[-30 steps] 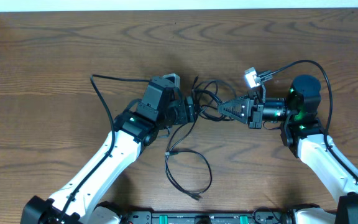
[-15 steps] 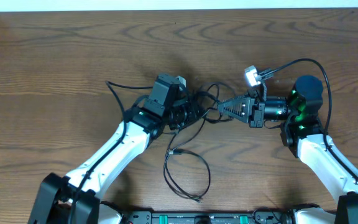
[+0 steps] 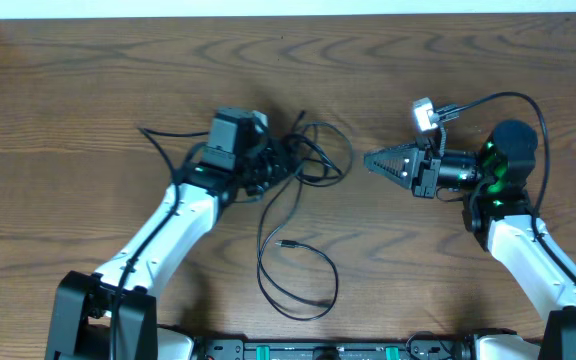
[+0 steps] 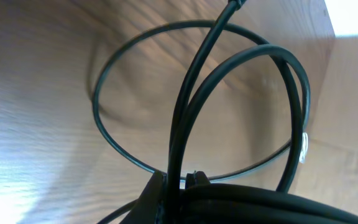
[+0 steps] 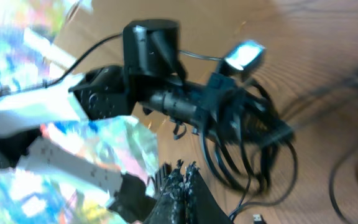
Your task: Untangle cables
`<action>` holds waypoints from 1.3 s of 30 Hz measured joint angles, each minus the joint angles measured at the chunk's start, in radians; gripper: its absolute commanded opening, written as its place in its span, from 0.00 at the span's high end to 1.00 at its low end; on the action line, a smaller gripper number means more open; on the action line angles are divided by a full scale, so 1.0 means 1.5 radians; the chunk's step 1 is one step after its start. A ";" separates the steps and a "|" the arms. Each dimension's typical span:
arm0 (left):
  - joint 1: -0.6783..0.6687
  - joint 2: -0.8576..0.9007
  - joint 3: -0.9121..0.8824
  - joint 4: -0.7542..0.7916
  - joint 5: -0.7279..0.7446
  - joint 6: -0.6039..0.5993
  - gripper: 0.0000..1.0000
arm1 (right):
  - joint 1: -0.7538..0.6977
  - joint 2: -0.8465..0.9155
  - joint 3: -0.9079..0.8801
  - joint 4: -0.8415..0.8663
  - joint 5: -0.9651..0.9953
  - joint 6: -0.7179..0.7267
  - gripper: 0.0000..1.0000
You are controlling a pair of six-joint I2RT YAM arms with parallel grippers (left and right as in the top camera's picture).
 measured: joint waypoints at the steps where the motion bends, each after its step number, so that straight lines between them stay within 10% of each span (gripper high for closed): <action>1: 0.012 0.000 0.000 -0.002 0.000 0.003 0.92 | -0.006 -0.001 0.001 -0.036 0.014 -0.010 0.99; 6: 0.057 0.000 0.000 -0.004 0.009 0.031 0.92 | -0.034 -0.001 0.001 -0.198 0.098 -0.061 0.89; 27: -0.046 0.000 0.000 -0.064 -0.163 0.207 0.92 | 0.203 -0.001 0.001 -0.235 0.347 -0.348 0.61; 30: -0.046 0.000 0.000 -0.069 -0.174 0.207 0.92 | 0.237 -0.001 0.001 -0.264 0.417 -0.374 0.69; 33: -0.046 0.000 0.000 -0.070 -0.176 0.207 0.93 | 0.268 -0.001 0.001 -0.298 0.482 -0.400 0.99; 39: -0.045 0.000 0.000 -0.076 -0.179 0.207 0.92 | 0.296 -0.002 0.002 -0.337 0.611 -0.409 0.99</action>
